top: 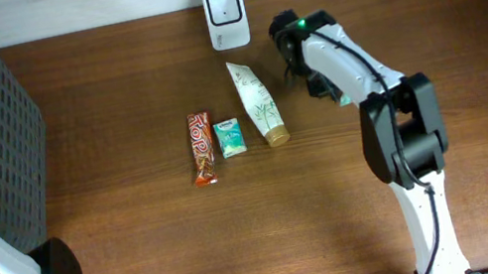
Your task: Scan the item barcode
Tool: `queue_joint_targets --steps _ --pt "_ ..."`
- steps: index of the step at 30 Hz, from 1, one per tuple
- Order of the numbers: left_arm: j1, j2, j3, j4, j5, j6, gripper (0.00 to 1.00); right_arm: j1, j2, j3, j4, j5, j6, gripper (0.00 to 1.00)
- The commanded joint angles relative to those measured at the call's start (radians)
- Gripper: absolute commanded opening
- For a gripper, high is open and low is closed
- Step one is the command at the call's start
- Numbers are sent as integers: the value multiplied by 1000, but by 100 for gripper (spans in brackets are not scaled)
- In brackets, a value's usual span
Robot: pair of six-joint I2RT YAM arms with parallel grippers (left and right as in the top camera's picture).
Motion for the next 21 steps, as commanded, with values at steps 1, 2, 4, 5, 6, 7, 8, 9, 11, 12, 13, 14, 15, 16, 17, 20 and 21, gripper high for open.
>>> queue_joint_targets --steps 1,2,4,5,6,7,8,9,11,12,13,14,15,16,17,20,21 --pt "3 -15 8 -1 -8 -8 99 47 10 -6 24 -87 22 24" --pt "3 -15 8 -1 -8 -8 99 57 6 -2 22 -143 18 30" --pt "3 -15 8 -1 -8 -8 99 59 -7 39 -4 -204 14 33" --pt "3 -15 8 -1 -8 -8 99 55 -15 97 -39 -223 14 38" --pt "3 -15 8 -1 -8 -8 99 44 -20 201 -99 -235 -23 64" --pt "3 -15 8 -1 -8 -8 99 34 -20 272 -136 -253 -51 66" --pt "3 -15 8 -1 -8 -8 99 11 -20 365 -183 -297 -78 73" --pt "3 -15 8 -1 -8 -8 99 -26 -20 451 -220 -391 -119 91" --pt "3 -15 8 -1 -8 -8 99 -126 -20 549 -277 -663 -246 99" --pt "3 -15 8 -1 -8 -8 99 -202 -20 555 -318 -807 -305 99" --pt "3 -15 8 -1 -8 -8 99 -268 -16 536 -356 -913 -369 99" --pt "3 -15 8 -1 -8 -8 99 -312 -12 512 -378 -985 -429 99" --pt "3 -15 8 -1 -8 -8 99 -370 -9 457 -386 -1073 -488 98" --pt "3 -15 8 -1 -8 -8 99 -415 -9 389 -370 -1149 -525 99" --pt "3 -15 8 -1 -8 -8 99 -454 -9 310 -334 -1236 -561 98" --pt "3 -15 8 -1 -8 -8 99 -529 -9 47 -171 -1395 -573 99" --pt "3 -15 8 -1 -8 -8 99 -545 -9 -31 -119 -1439 -574 99"
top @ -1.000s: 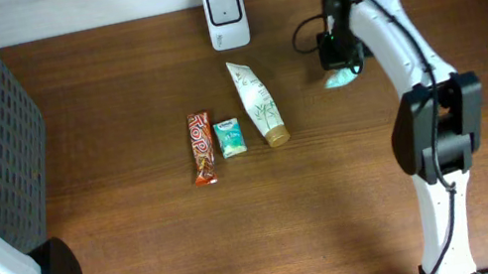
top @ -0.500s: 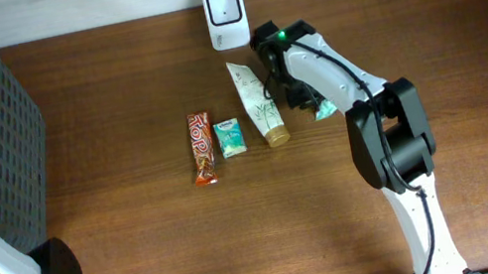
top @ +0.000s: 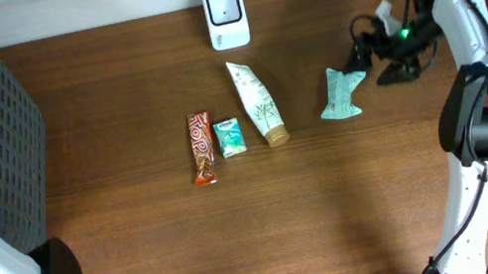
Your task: Scan the item barcode
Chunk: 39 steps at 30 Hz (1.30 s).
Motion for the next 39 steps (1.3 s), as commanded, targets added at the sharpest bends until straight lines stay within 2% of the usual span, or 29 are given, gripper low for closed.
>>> queue_joint_targets --steps 1,3,4,6,7,9,12,15,17,19,22,23,25,26,28,29,30,32,33,34,36,39 --pt "3 -15 8 -1 -8 -8 99 -33 -3 -204 127 -208 -39 100" --pt "3 -15 8 -1 -8 -8 99 -26 -3 -254 200 -238 -38 96" --pt "3 -15 8 -1 -8 -8 99 -18 -3 -270 252 -238 -16 91" --pt "3 -15 8 0 -8 -8 99 9 -3 -308 381 -239 72 88" --pt "3 -15 8 -1 -8 -8 99 24 -3 -323 432 -239 109 78" --pt "3 -15 8 -1 -8 -8 99 67 -3 -327 481 -188 133 45" --pt "3 -15 8 -1 -8 -8 99 114 -9 -244 417 51 206 14" --pt "3 -15 8 -1 -8 -8 99 160 -18 -38 231 328 230 4" --pt "3 -15 8 -1 -8 -8 99 233 -18 120 113 669 304 4" --pt "3 -15 8 -1 -8 -8 99 337 -18 172 51 1101 460 4" --pt "3 -15 8 -1 -8 -8 99 455 -4 91 48 1437 604 4" --pt "3 -15 8 -1 -8 -8 99 471 0 64 59 1465 613 4" --pt "3 -15 8 -1 -8 -8 99 510 16 -69 142 1469 625 5" --pt "3 -15 8 -1 -8 -8 99 523 16 -119 174 1433 639 12" --pt "3 -15 8 -1 -8 -8 99 545 16 -152 202 1304 639 18" --pt "3 -15 8 -1 -8 -8 99 563 16 -152 218 1210 639 26" --pt "3 -15 8 -1 -8 -8 99 583 16 -152 239 1134 639 40" --pt "3 -15 8 -1 -8 -8 99 609 14 -134 244 1034 637 42" --pt "3 -15 8 -1 -8 -8 99 615 13 -103 235 974 620 43" --pt "3 -15 8 -1 -8 -8 99 615 8 -53 212 928 601 50" --pt "3 -15 8 -1 -8 -8 99 579 -3 165 90 843 533 62" --pt "3 -15 8 -1 -8 -8 99 443 -3 511 -133 632 306 93"
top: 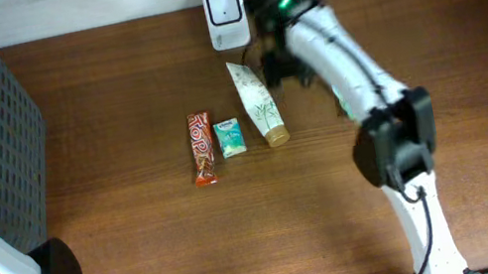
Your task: Scan the item barcode
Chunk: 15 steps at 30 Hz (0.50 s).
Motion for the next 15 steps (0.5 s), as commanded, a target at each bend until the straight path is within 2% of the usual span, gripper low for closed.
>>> queue_joint_targets --steps 1,2,3,6,11,12,13,15 --pt "3 -15 8 0 -8 -8 99 -160 -28 237 -160 -219 -248 96" --pt "3 -15 8 0 -8 -8 99 -225 -28 262 -225 -249 -330 96" --pt "3 -15 8 0 -8 -8 99 -285 -28 249 -241 -258 -355 93" --pt "3 -15 8 0 -8 -8 99 -414 -26 124 -229 -366 -429 92" --pt "3 -15 8 0 -8 -8 99 -456 -26 -178 -85 -388 -487 90" --pt "3 -15 8 0 -8 -8 99 -450 -26 -262 -20 -399 -487 78" --pt "3 -15 8 0 -8 -8 99 -448 -26 -316 30 -418 -486 71" --pt "3 -15 8 0 -8 -8 99 -441 -26 -408 117 -485 -486 64"
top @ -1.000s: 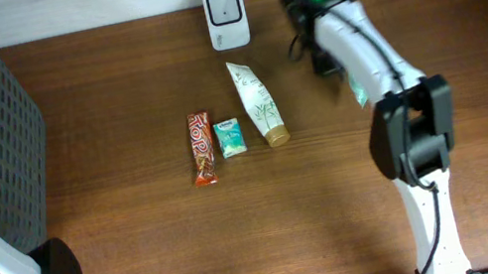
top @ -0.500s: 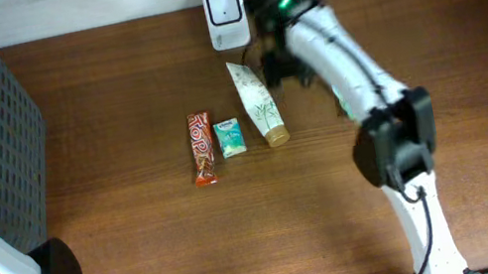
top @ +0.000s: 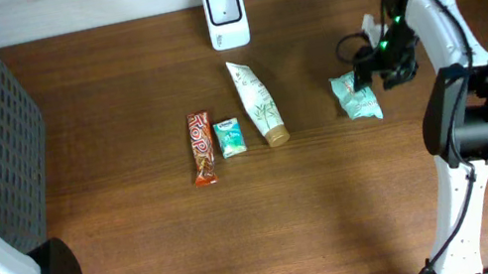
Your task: Scan the item barcode
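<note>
The scanner (top: pixel 225 14), a white box with a dark window, stands at the table's far edge. A crumpled teal packet (top: pixel 356 97) lies flat on the wood at the right. My right gripper (top: pixel 360 54) hangs just beyond the packet's far end, close to it; the overhead view does not show how its fingers stand or whether they touch it. A white tube (top: pixel 258 102), a small teal sachet (top: pixel 230 137) and a red candy bar (top: pixel 202 147) lie in a row in front of the scanner. My left arm runs up the left edge.
A dark grey slatted basket fills the left end of the table. A dark shape inside it, at the left arm's end, cannot be made out. The table's far edge meets a pale wall behind the scanner.
My right arm has moved from beside the scanner, above the tube, back to the right side. The teal packet, then mostly hidden under the arm, now lies in full view.
First my right arm stretched toward the middle with no teal packet showing. Then it stood at the right and the packet lay on the wood left of the gripper. After that it reached over by the scanner, and now it is at the right again beside the packet.
</note>
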Tool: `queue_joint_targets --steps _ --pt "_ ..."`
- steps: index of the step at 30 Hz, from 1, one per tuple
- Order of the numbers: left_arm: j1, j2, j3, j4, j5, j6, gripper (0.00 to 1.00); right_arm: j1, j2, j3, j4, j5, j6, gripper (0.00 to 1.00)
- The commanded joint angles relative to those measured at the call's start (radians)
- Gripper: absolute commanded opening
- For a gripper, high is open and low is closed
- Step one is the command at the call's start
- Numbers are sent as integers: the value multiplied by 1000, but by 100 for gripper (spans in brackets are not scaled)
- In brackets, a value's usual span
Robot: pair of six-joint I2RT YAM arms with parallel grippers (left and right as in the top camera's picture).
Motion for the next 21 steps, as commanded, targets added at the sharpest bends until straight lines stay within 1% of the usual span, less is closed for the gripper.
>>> queue_joint_targets --steps 1,3,4,6,7,9,12,13,14,15,17,18,19,20,21 --pt "3 -15 8 -1 -8 -8 99 20 -9 -86 71 -102 -16 63" --pt "3 -15 8 -1 -8 -8 99 45 -9 -92 95 -106 -16 62" --pt "3 -15 8 -1 -8 -8 99 65 -9 -92 110 -105 -16 59" --pt "3 -15 8 -1 -8 -8 99 104 -9 -93 135 -98 -15 32" --pt "3 -15 8 -1 -8 -8 99 124 -9 -93 142 -98 -3 16" --pt "3 -15 8 -1 -8 -8 99 164 -10 -71 152 -98 37 5" --pt "3 -15 8 -1 -8 -8 99 210 -10 82 150 -98 111 4" --pt "3 -15 8 0 -8 -8 99 230 -10 233 194 -98 202 4" --pt "3 -15 8 -1 -8 -8 99 235 -10 282 229 -99 246 4" --pt "3 -15 8 -1 -8 -8 99 248 -10 344 322 -99 329 4" --pt "3 -15 8 -1 -8 -8 99 288 -9 365 588 -97 414 4" --pt "3 -15 8 -1 -8 -8 99 312 4 363 687 -97 413 4" --pt "3 -15 8 -1 -8 -8 99 328 11 363 743 -95 413 4" --pt "3 -15 8 -1 -8 -8 99 356 32 363 823 -58 417 4" --pt "3 -15 8 -1 -8 -8 99 377 49 363 861 -12 433 4"
